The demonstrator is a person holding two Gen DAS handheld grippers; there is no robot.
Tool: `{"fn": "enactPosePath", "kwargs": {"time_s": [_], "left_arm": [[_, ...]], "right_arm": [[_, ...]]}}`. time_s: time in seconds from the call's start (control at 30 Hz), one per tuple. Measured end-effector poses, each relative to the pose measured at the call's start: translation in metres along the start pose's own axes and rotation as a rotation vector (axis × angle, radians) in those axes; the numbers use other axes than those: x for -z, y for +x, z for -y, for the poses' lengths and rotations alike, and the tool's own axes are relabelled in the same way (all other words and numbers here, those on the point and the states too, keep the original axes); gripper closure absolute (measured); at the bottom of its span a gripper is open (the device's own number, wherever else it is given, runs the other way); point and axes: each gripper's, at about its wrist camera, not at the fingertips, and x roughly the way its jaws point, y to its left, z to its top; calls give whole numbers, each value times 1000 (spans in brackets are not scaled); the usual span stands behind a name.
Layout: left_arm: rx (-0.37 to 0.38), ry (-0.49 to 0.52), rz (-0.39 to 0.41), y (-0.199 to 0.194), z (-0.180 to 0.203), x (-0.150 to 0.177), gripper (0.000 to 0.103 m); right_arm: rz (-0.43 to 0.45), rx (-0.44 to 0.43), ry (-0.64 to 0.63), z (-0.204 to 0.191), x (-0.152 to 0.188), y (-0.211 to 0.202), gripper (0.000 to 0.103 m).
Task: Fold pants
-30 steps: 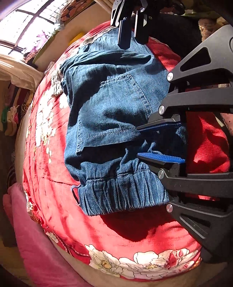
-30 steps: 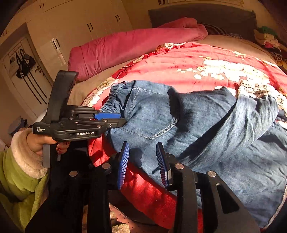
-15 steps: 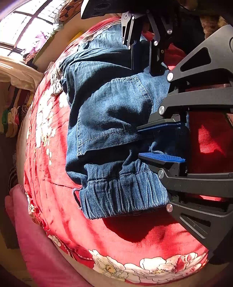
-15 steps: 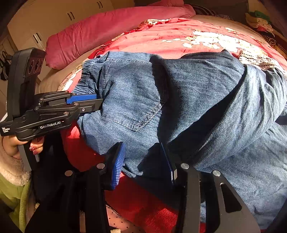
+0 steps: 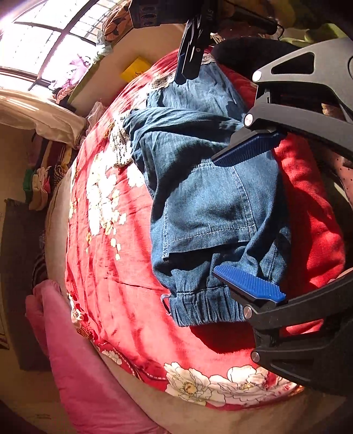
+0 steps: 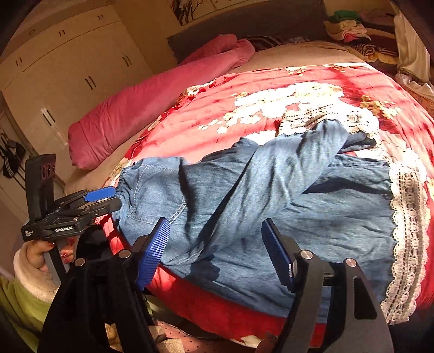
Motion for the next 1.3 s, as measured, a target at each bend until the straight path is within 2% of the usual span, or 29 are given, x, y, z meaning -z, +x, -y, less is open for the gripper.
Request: {"fn": "enactPosePath", "kwargs": {"time_s": [0.13,0.23,0.5,0.57,0.67,0.73,0.9,1.03,1.23,1.3], "left_arm": [[36,3,23,-4,15,-13,26],[71,10,22,3,28,-20,25],[175,10,-35,37,58,-25,24],[186,19,-45,44,64,-24,24],[158,23,-48,54,65,-25,24],[174,4,-56,59,65,-30,24],[217,-9,-75,72,71,-38,24],[224,26,-86,82,84,-41,24],[262,55,-112,97,99,-41,24],[282,61,-124,101,103,-40,30]], "right_arm": [[31,57,-2,17,-15,-14,22],[34,88,-12,25,-25,-16,19],[9,150,-57,40,-62,0,12],[-11,163,-68,43,-74,10,12],[-33,165,-69,49,-93,24,12],[-46,159,-77,52,-107,34,12],[-100,207,-120,62,-143,67,12],[-149,199,-179,66,-168,95,12],[-282,217,-271,64,-185,152,12],[-329,200,-295,63,-186,169,12]]}}
